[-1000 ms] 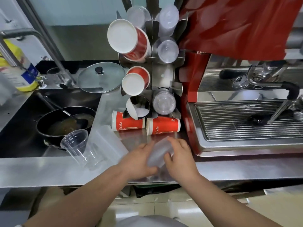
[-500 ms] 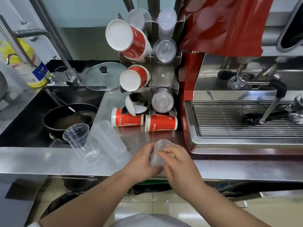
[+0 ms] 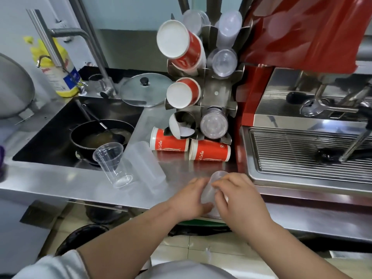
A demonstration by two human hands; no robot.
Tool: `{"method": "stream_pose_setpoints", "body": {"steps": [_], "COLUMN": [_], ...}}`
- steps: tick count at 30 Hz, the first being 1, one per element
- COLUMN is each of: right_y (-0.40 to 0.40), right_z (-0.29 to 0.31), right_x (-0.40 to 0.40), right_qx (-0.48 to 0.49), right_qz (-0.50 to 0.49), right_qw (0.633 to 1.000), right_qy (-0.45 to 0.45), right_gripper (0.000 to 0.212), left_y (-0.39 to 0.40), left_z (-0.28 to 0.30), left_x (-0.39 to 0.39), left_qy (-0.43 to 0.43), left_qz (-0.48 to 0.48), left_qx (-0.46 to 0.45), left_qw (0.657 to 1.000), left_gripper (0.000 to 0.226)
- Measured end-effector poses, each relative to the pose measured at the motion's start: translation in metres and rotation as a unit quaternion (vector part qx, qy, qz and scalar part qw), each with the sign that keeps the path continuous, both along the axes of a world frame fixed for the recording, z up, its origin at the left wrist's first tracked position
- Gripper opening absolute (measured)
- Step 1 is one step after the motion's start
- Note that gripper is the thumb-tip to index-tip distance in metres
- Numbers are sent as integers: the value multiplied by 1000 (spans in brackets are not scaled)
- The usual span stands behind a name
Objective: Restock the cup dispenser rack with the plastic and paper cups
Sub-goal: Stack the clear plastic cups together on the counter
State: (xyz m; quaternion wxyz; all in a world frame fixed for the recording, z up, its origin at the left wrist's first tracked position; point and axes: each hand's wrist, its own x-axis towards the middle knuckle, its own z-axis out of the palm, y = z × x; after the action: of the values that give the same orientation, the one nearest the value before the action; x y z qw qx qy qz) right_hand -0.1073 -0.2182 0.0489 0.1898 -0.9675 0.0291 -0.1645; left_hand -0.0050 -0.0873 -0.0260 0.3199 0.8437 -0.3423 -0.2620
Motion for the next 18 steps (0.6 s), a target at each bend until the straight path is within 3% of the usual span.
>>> {"method": "stream_pose_setpoints", "body": {"steps": [6, 10, 14, 18], "right_y": [33, 71, 107, 133], "right_z": [25, 18, -10, -42], "right_x": [45, 79, 108, 129], "right_qx": [15, 72, 102, 156], "right_qz": [-11, -17, -41, -90], "right_qw": [1000, 996, 978, 950], "right_qy": [9, 49, 178, 256], "right_gripper": [26, 24, 48, 70], "left_y": [52, 107, 131, 125], "left_z": [51, 79, 79, 63], "left_x": [56, 121, 166, 180], "left_qy": [-130, -209, -246, -265], "left_qz": [-157, -188, -223, -302], "left_qx": [114, 144, 199, 200], "left_qw": [972, 949, 922, 894], "left_gripper": [45, 47, 61, 66]}}
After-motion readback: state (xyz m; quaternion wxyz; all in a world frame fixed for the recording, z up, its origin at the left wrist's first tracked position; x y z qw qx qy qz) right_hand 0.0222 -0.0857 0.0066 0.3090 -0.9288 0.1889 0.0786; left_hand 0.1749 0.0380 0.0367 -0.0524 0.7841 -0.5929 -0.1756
